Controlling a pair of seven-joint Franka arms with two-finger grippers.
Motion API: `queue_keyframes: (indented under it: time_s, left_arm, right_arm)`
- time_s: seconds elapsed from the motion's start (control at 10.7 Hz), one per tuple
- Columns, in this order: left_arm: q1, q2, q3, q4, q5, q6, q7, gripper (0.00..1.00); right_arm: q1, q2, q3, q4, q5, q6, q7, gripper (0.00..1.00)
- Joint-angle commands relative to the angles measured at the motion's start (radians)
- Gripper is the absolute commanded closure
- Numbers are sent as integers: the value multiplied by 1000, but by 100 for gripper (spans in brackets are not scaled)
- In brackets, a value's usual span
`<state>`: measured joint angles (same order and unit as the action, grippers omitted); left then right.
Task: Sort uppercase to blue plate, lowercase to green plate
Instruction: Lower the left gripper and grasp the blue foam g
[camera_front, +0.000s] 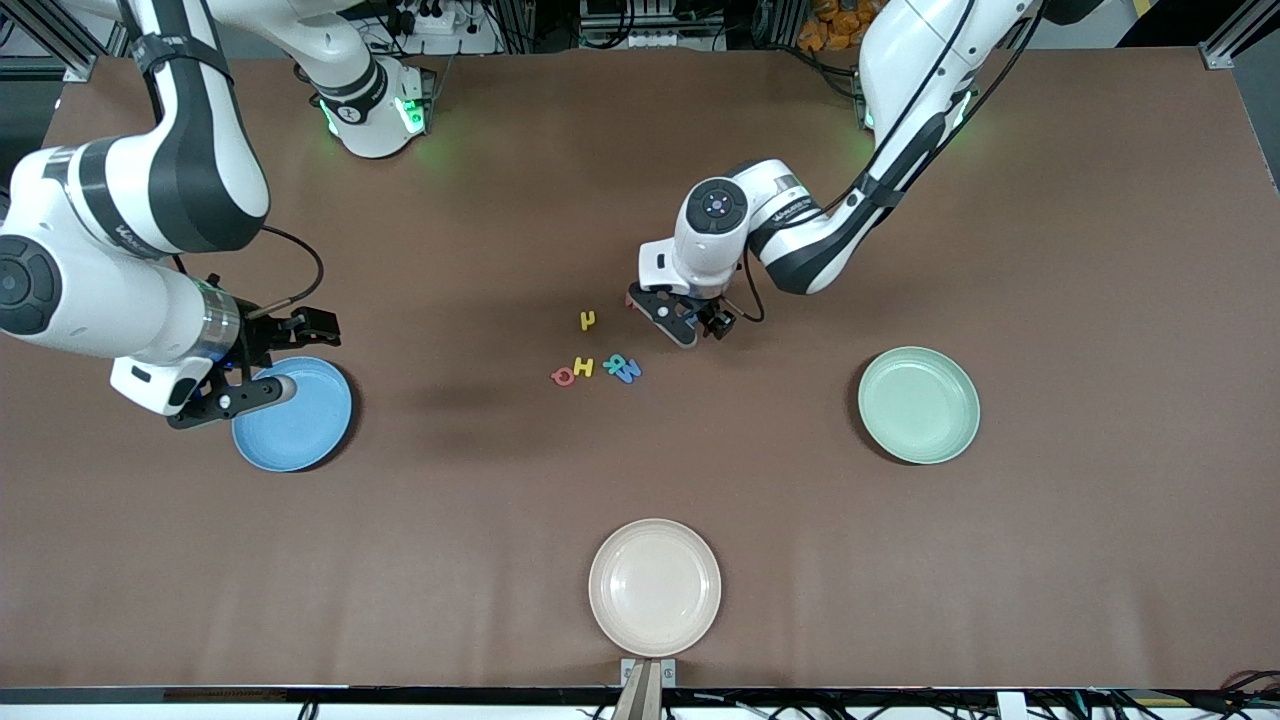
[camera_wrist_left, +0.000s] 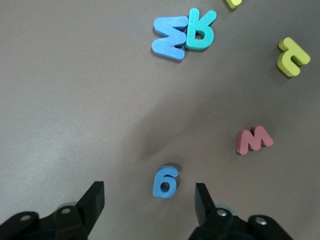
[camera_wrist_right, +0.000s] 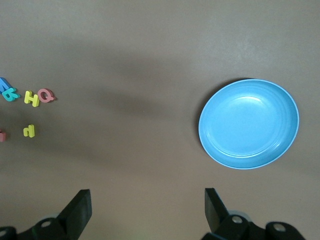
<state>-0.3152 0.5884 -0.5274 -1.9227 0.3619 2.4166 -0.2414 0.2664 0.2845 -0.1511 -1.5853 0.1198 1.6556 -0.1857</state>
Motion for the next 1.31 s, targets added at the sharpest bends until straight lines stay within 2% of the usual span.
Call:
queue_keyframes:
  time_s: [0.0, 0.28, 0.84, 1.22]
  left_arm:
    - [-5, 42, 3, 21, 75, 36, -33, 28]
    - [-8, 73, 3, 18, 78, 49, -35, 37]
    - [-22, 80, 6, 10, 78, 41, -32, 36]
    - [-21, 80, 6, -7, 118, 36, -32, 37]
  right_arm:
    - [2, 10, -5, 7, 24, 1, -8, 0]
    - [2, 10, -5, 5, 23, -2, -8, 0]
    - [0, 9, -5, -1, 23, -7, -9, 0]
    - [2, 9, -5, -1, 23, -10, -9, 0]
